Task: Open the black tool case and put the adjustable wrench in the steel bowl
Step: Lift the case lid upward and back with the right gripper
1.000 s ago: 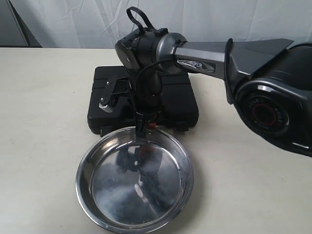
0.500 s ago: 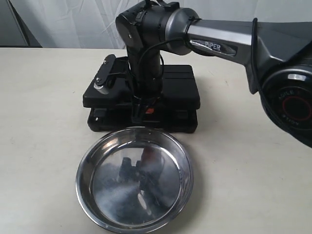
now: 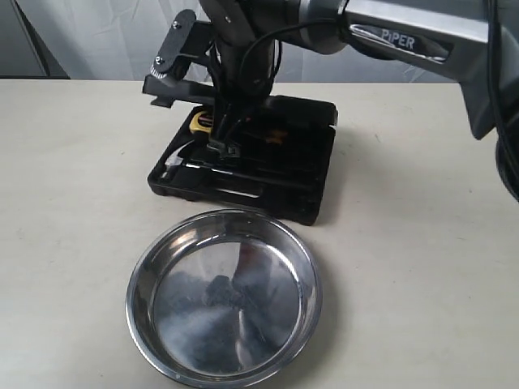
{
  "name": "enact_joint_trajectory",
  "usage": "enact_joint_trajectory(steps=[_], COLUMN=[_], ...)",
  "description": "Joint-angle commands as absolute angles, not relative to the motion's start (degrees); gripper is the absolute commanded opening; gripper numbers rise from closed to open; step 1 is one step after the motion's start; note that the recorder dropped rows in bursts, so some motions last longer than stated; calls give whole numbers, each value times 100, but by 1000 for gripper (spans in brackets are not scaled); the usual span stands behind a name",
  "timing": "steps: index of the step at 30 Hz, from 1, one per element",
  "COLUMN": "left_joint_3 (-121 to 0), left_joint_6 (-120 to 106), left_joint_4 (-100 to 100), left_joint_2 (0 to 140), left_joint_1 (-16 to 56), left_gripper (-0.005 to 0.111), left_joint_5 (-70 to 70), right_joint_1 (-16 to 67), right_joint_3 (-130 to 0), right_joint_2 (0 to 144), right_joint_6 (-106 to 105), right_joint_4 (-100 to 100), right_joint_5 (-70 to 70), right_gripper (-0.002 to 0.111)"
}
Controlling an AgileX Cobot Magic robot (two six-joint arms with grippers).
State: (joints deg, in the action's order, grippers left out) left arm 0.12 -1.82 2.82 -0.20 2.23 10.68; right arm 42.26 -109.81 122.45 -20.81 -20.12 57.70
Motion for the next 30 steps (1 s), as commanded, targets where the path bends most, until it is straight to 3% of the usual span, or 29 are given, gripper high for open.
enact_joint_trajectory(steps=[1, 30], left_joint_3=[0, 0], left_joint_6=[-172, -172], left_joint_4=[267, 267], left_joint_2=[0, 0], left_joint_1=[244, 244], left_gripper=[0, 0], left_joint_5=[1034, 1034], right_joint_1=[4176, 3726], right_joint_3=[-10995, -10995], right_joint_2=[12044, 11883], right_joint_6=[-1820, -245], right_joint_4=[-2161, -3779], right_joint_5=[5517, 5192], right_gripper=[0, 0])
